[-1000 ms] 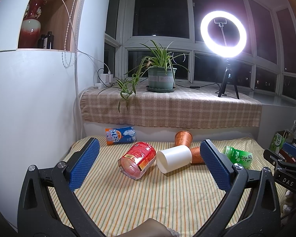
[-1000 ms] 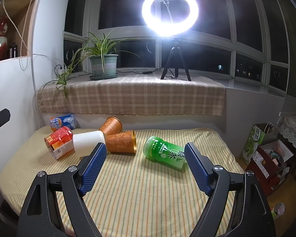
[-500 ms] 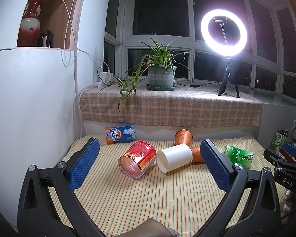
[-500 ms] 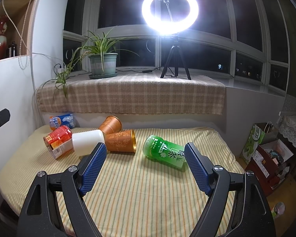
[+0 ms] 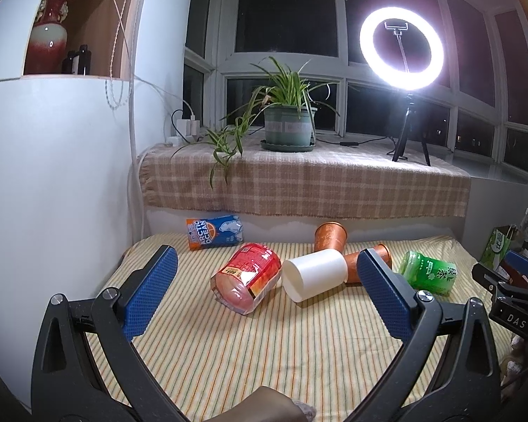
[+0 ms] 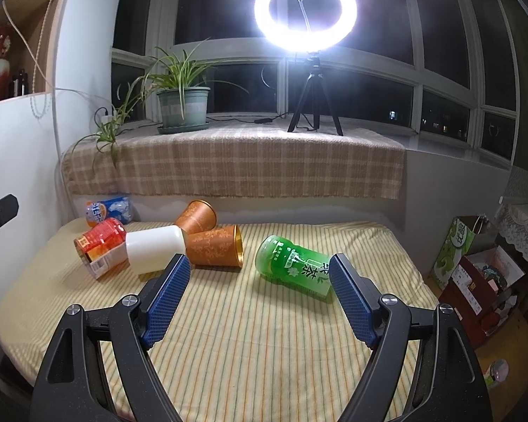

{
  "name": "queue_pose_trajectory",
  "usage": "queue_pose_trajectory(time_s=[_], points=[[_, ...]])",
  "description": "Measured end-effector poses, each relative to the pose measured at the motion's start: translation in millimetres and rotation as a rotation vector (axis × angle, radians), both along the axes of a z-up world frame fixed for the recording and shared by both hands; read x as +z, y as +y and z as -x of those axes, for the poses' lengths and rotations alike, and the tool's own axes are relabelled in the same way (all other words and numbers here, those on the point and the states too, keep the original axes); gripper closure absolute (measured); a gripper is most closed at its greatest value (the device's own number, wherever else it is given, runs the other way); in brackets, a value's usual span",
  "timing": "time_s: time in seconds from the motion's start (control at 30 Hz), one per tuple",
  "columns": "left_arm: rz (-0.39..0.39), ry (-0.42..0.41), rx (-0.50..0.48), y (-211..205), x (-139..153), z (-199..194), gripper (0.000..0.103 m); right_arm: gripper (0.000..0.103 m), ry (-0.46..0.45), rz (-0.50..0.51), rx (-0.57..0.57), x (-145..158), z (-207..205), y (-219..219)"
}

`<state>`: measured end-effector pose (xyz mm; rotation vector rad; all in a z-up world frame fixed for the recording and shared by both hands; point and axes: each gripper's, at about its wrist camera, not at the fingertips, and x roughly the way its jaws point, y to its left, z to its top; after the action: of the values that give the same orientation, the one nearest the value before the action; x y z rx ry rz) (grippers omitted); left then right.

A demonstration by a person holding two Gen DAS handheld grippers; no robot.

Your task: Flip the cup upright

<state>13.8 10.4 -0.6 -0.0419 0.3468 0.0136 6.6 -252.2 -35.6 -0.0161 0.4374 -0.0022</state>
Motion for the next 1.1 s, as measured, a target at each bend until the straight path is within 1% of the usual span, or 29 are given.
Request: queue_pose_trajectory(time_s=[0.1, 0.2, 0.33, 0.53, 0.63, 0.7, 0.87, 0.93, 1.0, 1.07, 1.1], points=[[0.002, 0.025, 0.007, 8, -5, -8, 0.000, 0.022, 0.013, 0.008, 0.009, -3, -4, 3], [-0.011, 0.036, 0.031, 19, -11, -12, 0.000, 0.022, 0.025, 0.008, 0.028, -5, -8, 6], [-0.034, 0.057, 0.055, 35, -17, -21, 0.000, 0.022, 0.036, 0.034, 0.053, -6, -18, 14], [-0.025, 0.145, 0.005, 64, -24, -51, 0.000, 0.022, 0.051, 0.030, 0.077, -11, -30, 23], [-0.021, 0.189, -0.044, 72, -26, -69, 0.000, 0.022, 0.067, 0.029, 0.079, -15, -35, 27], [-0.001, 0.234, -0.093, 75, -28, -86, 0.000, 0.022, 0.078, 0.028, 0.078, -19, -37, 29], [0.059, 0.378, -0.214, 79, -38, -137, 0.000, 0.022, 0.092, 0.029, 0.075, -23, -40, 30], [0.076, 0.433, -0.241, 78, -43, -157, 0.000, 0.022, 0.091, 0.030, 0.069, -24, -40, 29], [0.102, 0.501, -0.299, 76, -50, -179, 0.000, 0.022, 0.093, 0.032, 0.062, -25, -40, 28], [0.125, 0.561, -0.293, 77, -59, -199, 0.000, 0.022, 0.097, 0.028, 0.054, -27, -40, 25], [0.138, 0.587, -0.313, 77, -62, -206, 0.000, 0.022, 0.100, 0.026, 0.050, -28, -40, 24]])
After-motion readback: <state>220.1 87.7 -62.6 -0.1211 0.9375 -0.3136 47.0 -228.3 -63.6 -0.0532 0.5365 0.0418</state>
